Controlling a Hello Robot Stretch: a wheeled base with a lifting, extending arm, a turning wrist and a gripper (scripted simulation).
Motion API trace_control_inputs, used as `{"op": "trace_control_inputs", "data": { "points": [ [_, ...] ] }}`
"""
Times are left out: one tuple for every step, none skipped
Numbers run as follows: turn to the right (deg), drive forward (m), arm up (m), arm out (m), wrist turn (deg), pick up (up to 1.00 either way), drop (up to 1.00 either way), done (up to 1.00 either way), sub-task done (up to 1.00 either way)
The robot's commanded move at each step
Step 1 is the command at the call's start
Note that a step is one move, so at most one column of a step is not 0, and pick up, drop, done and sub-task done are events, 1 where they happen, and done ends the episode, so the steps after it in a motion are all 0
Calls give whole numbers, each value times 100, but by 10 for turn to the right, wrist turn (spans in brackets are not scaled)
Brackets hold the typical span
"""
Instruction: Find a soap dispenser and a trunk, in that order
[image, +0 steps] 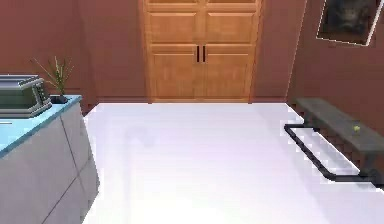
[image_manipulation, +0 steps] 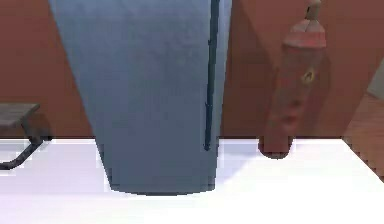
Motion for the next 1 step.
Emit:
{"op": "trace_control_inputs", "data": {
  "points": [
    [-450,0,0,0,0,0,0,0,0]
  ]
}}
